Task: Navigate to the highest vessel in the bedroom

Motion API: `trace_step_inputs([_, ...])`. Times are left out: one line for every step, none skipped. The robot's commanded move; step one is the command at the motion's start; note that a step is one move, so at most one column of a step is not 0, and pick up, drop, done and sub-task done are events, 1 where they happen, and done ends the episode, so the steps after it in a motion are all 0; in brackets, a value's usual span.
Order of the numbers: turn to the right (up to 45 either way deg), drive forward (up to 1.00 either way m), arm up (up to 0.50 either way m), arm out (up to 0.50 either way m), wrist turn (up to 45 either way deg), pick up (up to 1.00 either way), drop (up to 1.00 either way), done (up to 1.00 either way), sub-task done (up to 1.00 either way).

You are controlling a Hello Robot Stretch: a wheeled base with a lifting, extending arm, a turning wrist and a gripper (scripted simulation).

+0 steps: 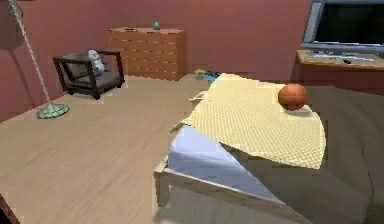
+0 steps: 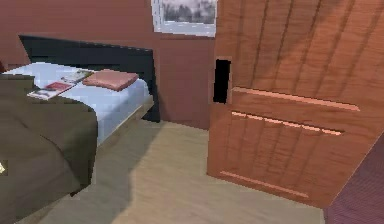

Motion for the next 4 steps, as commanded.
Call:
trace_step_inputs([-33.0,0.0,0.0,0.0,0.0,0.0,0.0,0.0,0.0])
trace_step_inputs([0.0,0.75,0.0,0.0,0.0,0.0,0.0,0.0,0.0])
trace_step_inputs([-3.0,0.0,0.0,0.0,0.0,0.0,0.0,0.0,0.0])
trace_step_inputs([0.0,0.25,0.0,0.0,0.0,0.0,0.0,0.0,0.0])
